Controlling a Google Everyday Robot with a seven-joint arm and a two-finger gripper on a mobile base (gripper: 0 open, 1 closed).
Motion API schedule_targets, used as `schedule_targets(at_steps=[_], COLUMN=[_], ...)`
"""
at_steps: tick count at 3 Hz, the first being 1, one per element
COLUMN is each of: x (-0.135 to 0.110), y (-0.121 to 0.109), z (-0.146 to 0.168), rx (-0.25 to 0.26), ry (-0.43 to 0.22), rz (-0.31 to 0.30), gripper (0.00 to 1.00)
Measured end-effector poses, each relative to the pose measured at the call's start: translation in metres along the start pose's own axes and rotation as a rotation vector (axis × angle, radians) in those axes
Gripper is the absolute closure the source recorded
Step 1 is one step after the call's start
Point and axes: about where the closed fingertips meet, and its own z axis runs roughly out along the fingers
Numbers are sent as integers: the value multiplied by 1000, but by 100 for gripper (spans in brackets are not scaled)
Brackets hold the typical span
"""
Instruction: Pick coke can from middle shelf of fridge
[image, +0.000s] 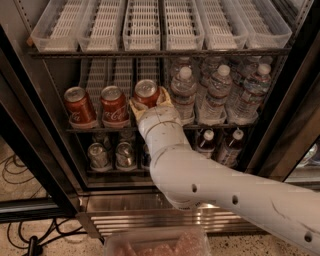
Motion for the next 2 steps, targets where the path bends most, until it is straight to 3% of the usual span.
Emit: schedule_targets(at_steps=[2], x=[-4], y=[-16], z=[-43], rx=[-71], ry=[85], rz=[3], gripper=[100])
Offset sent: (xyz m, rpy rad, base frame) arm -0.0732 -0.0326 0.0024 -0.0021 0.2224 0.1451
